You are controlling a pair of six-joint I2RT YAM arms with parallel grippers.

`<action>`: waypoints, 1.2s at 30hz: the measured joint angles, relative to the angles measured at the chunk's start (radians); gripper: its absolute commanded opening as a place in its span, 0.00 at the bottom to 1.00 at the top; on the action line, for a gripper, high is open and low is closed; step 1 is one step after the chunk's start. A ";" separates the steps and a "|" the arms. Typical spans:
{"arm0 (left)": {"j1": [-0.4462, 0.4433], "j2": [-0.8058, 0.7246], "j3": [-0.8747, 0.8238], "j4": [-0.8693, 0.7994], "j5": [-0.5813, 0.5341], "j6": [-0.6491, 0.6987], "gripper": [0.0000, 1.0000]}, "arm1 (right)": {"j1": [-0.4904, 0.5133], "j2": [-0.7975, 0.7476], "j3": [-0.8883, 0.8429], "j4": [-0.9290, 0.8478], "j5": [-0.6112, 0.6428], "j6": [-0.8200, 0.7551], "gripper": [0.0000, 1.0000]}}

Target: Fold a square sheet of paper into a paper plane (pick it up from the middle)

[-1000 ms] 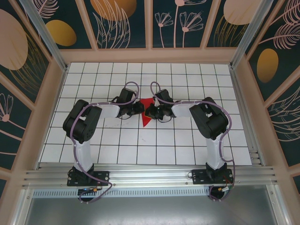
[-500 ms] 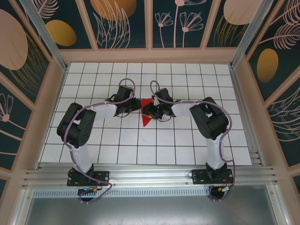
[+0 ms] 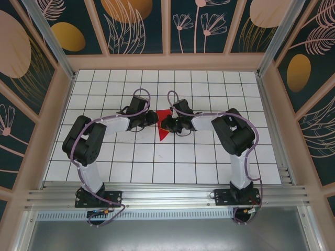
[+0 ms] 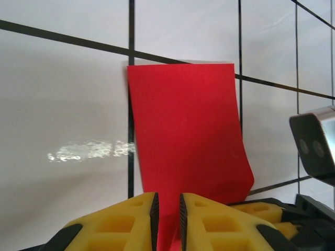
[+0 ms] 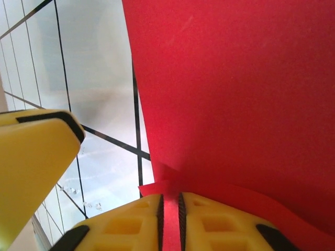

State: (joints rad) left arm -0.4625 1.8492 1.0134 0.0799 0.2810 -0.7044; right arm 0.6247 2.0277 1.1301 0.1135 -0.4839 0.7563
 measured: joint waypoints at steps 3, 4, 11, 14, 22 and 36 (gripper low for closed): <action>0.000 0.000 -0.014 0.015 0.030 0.000 0.18 | 0.000 0.002 0.000 -0.007 0.010 -0.001 0.05; 0.000 0.000 -0.019 0.018 0.038 0.000 0.17 | 0.000 0.002 0.000 -0.008 0.011 0.000 0.04; 0.000 0.000 -0.026 0.047 0.110 0.000 0.08 | 0.000 0.002 0.000 -0.009 0.011 0.000 0.00; -0.003 0.003 -0.026 0.051 0.132 0.000 0.06 | 0.000 0.002 0.000 -0.008 0.011 0.000 0.00; -0.009 0.043 -0.026 0.050 0.142 0.000 0.03 | 0.000 0.002 0.000 -0.009 0.011 0.000 0.00; -0.015 0.080 -0.020 0.037 0.127 0.005 0.03 | 0.000 0.002 0.000 -0.009 0.011 0.000 0.00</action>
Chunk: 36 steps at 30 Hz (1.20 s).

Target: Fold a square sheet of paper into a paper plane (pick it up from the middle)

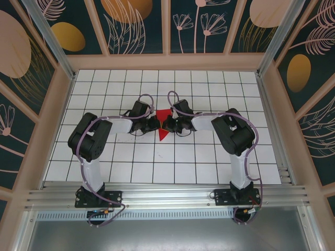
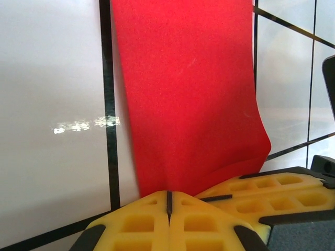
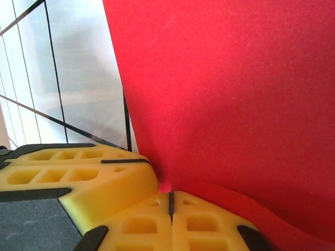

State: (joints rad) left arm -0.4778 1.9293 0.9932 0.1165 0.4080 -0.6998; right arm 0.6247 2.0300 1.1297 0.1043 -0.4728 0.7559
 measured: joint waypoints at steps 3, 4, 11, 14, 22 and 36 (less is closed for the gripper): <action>-0.001 0.001 0.005 -0.010 -0.007 0.004 0.02 | 0.000 0.000 0.000 0.000 0.000 -0.001 0.01; -0.001 0.002 0.007 -0.013 -0.008 0.006 0.02 | 0.000 0.000 0.000 0.000 0.000 -0.003 0.01; -0.006 0.003 0.014 -0.023 -0.023 0.015 0.02 | 0.001 -0.020 -0.021 0.001 -0.023 -0.031 0.03; -0.007 0.003 0.015 -0.023 -0.028 0.015 0.02 | 0.009 -0.064 -0.067 0.002 -0.045 -0.044 0.05; -0.007 0.003 0.015 -0.023 -0.031 0.015 0.02 | 0.042 -0.152 -0.145 0.012 -0.079 -0.045 0.06; -0.007 0.003 0.015 -0.023 -0.032 0.015 0.02 | 0.047 -0.131 -0.148 0.027 -0.082 -0.044 0.05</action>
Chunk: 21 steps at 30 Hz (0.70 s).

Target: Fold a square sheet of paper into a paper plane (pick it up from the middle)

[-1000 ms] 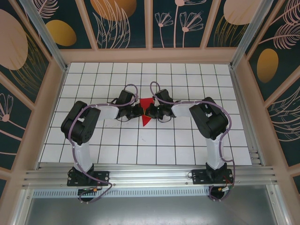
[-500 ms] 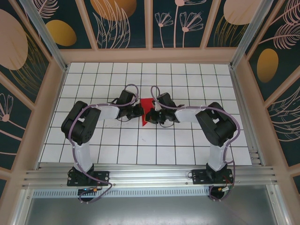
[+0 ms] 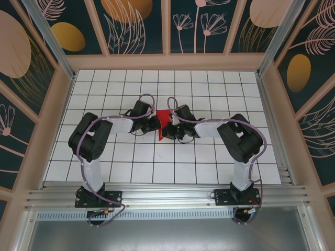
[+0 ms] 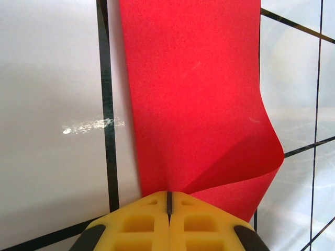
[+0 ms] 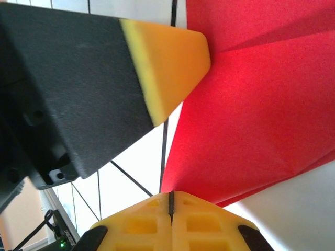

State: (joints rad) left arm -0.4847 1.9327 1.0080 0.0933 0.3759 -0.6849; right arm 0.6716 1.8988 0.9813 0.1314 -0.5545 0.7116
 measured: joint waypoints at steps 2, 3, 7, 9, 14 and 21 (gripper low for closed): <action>0.000 0.000 0.000 0.000 0.000 0.000 0.02 | 0.000 0.011 0.000 0.000 0.000 0.000 0.05; 0.000 0.000 0.000 0.000 -0.002 0.000 0.02 | 0.000 0.016 0.000 0.000 0.000 0.000 0.05; 0.000 0.000 0.000 0.000 -0.003 0.000 0.02 | 0.000 0.026 0.000 0.000 0.000 0.000 0.05; 0.000 0.000 0.000 0.000 -0.003 0.000 0.02 | 0.000 0.029 0.000 0.000 0.000 0.000 0.05; -0.002 0.000 0.000 0.000 -0.008 0.000 0.02 | 0.000 0.029 0.000 0.000 0.000 0.000 0.05; -0.002 0.000 0.000 0.001 -0.010 0.000 0.02 | 0.002 0.031 -0.001 0.015 -0.008 0.000 0.06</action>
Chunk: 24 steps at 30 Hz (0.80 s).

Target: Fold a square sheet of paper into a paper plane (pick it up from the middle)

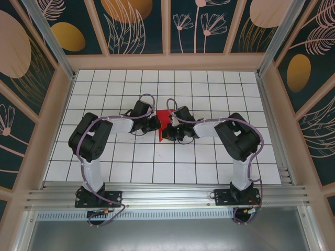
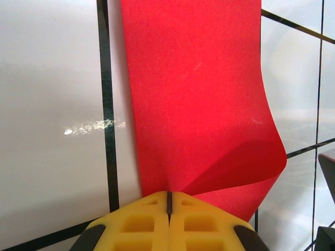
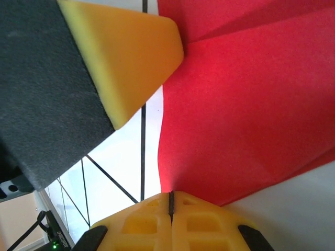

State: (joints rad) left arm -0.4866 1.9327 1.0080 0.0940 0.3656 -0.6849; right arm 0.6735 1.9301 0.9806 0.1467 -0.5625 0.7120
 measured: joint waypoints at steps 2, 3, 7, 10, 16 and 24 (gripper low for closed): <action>0.000 0.000 0.000 0.000 0.000 0.000 0.02 | 0.004 0.000 -0.002 0.011 -0.005 0.000 0.06; 0.000 0.000 0.000 0.000 0.000 0.000 0.02 | 0.007 -0.001 -0.006 0.018 -0.008 0.000 0.06; 0.000 0.000 0.000 0.001 0.000 -0.001 0.02 | 0.020 -0.001 -0.019 0.032 -0.010 0.000 0.06; -0.002 0.000 0.000 0.003 -0.004 -0.001 0.02 | 0.027 -0.001 -0.026 0.037 -0.011 0.002 0.06; -0.004 0.000 -0.001 0.008 -0.010 -0.002 0.02 | 0.030 -0.001 -0.027 0.038 -0.008 0.004 0.06; -0.004 0.000 -0.001 0.010 -0.011 -0.006 0.02 | 0.035 0.011 -0.016 0.030 0.008 0.009 0.06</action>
State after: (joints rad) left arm -0.4904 1.9327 1.0069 0.1036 0.3542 -0.6914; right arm 0.7090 1.9408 0.9642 0.1764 -0.5541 0.7208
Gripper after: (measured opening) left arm 0.056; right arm 0.061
